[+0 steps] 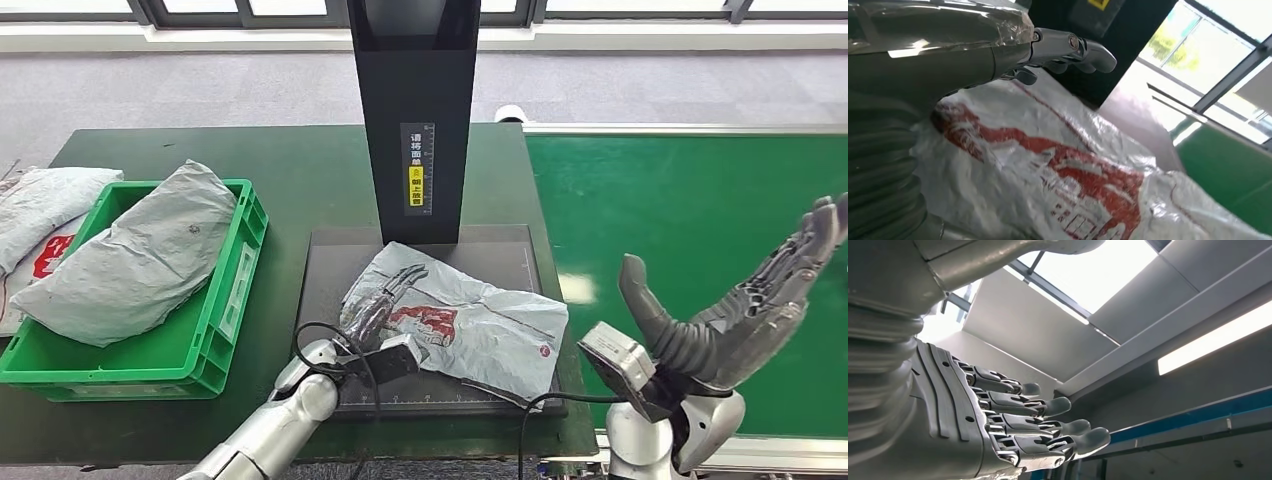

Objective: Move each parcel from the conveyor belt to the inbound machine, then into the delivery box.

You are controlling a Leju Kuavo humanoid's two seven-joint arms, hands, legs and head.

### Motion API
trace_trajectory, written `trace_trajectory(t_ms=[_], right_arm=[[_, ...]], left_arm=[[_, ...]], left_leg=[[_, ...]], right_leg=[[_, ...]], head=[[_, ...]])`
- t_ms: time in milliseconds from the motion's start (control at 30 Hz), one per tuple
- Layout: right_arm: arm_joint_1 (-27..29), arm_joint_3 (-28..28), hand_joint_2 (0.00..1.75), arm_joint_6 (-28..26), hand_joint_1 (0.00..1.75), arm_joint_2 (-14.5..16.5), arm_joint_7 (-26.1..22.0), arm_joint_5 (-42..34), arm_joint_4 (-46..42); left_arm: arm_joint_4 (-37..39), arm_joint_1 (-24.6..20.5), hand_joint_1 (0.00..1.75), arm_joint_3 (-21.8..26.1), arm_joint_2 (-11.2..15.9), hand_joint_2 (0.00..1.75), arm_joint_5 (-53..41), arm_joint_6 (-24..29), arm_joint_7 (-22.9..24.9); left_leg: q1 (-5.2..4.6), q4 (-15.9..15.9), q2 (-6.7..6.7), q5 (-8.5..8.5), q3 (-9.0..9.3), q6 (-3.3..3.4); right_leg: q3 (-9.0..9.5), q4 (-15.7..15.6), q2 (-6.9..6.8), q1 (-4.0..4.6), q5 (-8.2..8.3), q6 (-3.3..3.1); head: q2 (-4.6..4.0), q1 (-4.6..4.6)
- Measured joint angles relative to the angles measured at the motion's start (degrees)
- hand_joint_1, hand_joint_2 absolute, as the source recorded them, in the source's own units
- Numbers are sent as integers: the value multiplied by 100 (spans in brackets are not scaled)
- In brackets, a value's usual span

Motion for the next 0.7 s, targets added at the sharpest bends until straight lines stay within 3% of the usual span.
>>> trace_trajectory(t_ms=[367,500,700], right_arm=[[-22,-4,175,0,0,3,67,90,-12],[-34,-57,175,0,0,3,127,151,-13],[-115,-169,175,0,0,7,150,172,-13]], left_arm=[[1008,-301,0,-4,-167,175,-25,49,-38],[1221,-380,124,-10,-192,175,-66,79,10],[1438,-499,124,-13,-204,175,-68,109,65]], left_leg=[[0,0,0,0,0,0],[0,0,0,0,-1,0],[0,0,0,0,1,1]], right_leg=[[0,0,0,1,0,0],[1,0,0,0,0,0],[5,0,-1,0,0,0]], head=[[0,0],[0,0],[1,0]])
